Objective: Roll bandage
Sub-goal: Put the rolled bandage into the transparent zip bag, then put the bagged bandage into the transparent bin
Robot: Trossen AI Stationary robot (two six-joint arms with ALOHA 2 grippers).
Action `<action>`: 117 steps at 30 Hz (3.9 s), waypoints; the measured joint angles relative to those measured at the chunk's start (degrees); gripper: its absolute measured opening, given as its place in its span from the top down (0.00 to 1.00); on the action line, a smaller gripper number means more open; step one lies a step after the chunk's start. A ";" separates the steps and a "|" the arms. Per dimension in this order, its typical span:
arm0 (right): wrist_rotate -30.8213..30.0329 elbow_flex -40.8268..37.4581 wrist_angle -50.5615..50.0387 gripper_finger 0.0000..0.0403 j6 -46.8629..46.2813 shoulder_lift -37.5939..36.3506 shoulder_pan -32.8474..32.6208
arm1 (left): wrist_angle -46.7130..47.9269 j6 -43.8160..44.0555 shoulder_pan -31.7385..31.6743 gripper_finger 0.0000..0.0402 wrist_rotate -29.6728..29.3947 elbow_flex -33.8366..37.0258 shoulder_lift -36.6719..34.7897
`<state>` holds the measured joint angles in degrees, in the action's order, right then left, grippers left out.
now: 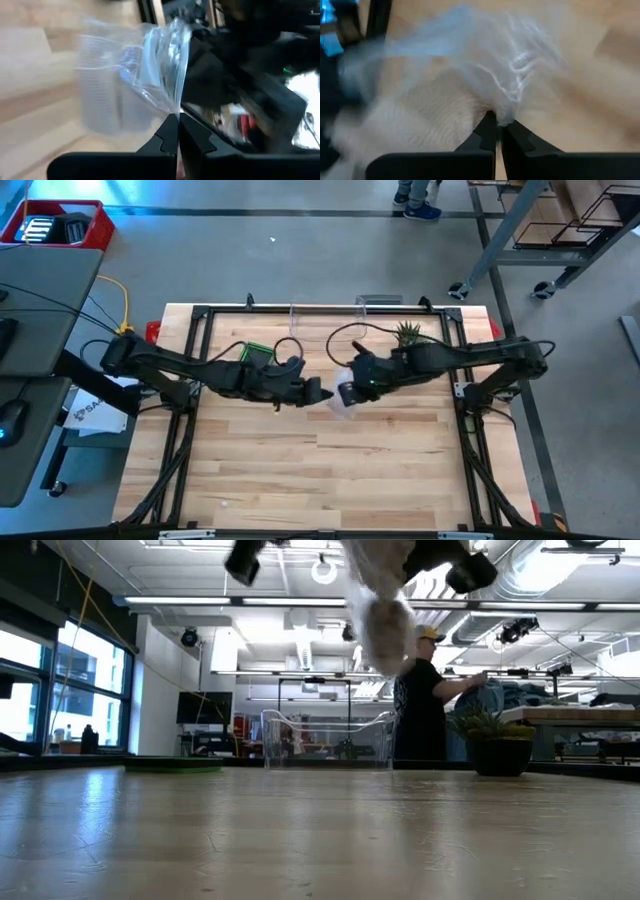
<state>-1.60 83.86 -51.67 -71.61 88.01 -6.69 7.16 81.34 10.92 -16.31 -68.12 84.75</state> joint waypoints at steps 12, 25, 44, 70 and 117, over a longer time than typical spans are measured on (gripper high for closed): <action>18.64 0.29 -3.24 1.00 -4.03 -0.86 -3.22 | 7.31 6.72 2.48 1.00 6.57 -0.14 -3.17; 9.18 0.17 2.69 1.00 -2.96 -0.66 -3.32 | 2.46 -4.17 -0.51 1.00 6.98 -0.13 -1.95; 4.90 1.89 7.18 0.69 21.42 -0.38 -2.71 | 7.49 -15.13 -0.09 1.00 14.49 -0.13 -3.22; 6.87 12.78 13.83 0.48 71.66 1.68 -0.88 | 17.08 -50.12 -7.79 1.00 37.86 -11.06 -14.03; 8.14 26.66 13.21 0.54 80.74 7.43 -1.93 | 21.76 -45.40 -7.76 1.00 34.41 -14.42 -14.52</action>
<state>6.53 110.52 -38.46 9.14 95.44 -8.62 28.92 35.94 3.17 18.11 -82.54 70.24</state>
